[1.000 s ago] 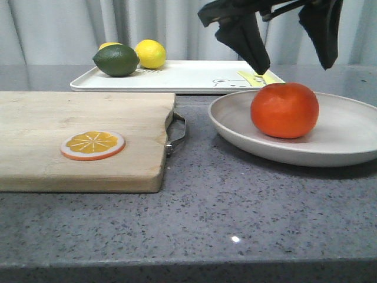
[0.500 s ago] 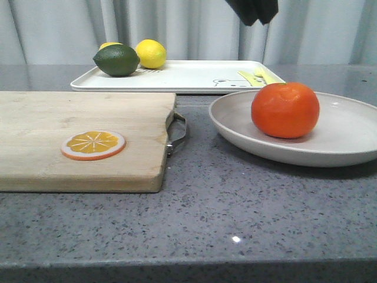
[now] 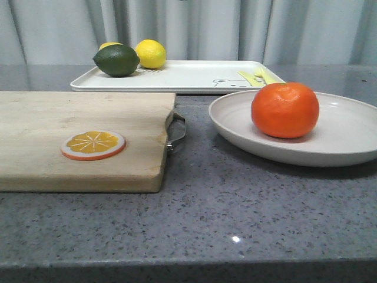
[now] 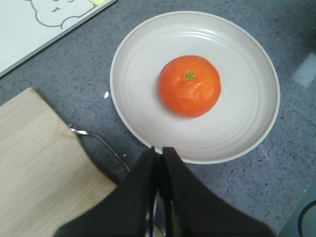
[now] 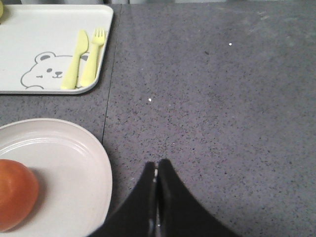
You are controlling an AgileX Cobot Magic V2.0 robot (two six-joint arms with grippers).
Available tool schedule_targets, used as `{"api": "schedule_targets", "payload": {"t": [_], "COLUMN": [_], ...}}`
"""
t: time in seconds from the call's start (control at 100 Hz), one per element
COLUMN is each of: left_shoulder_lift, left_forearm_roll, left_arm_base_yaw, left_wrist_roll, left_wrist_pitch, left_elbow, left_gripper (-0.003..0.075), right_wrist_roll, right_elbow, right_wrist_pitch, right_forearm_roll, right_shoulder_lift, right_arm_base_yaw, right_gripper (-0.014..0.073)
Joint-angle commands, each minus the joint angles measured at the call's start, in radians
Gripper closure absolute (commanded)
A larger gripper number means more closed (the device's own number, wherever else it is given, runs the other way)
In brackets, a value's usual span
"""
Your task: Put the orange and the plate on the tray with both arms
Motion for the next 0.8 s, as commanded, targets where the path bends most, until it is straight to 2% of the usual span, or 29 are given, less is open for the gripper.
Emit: {"api": "schedule_targets", "payload": {"t": [0.0, 0.1, 0.44, 0.63, 0.79], "left_shoulder_lift": [-0.118, -0.209, -0.521, -0.664, -0.738], "left_forearm_roll": [0.018, 0.018, 0.045, 0.045, 0.045], "left_arm_base_yaw": [-0.005, -0.005, -0.005, -0.005, -0.005], "left_wrist_roll": [-0.036, -0.05, -0.061, -0.061, -0.063], "left_wrist_pitch": [-0.107, -0.146, -0.268, -0.284, -0.294], "left_elbow": [0.068, 0.17, 0.477, 0.608, 0.663], "left_gripper": [0.0738, 0.0738, 0.0738, 0.0739, 0.0739], "right_wrist_roll": [-0.021, -0.023, -0.023, -0.023, -0.023], "right_elbow": [-0.075, -0.115, -0.26, -0.34, -0.392], "right_wrist_pitch": [-0.013, 0.013, 0.189, 0.306, 0.344], "right_forearm_roll": [-0.014, -0.014, 0.048, 0.072, 0.108], "right_shoulder_lift": [0.043, 0.084, 0.285, 0.41, 0.514], "right_arm_base_yaw": [0.021, 0.05, 0.082, 0.082, 0.082], "right_gripper": [0.0632, 0.0575, 0.0216, 0.019, 0.019]}}
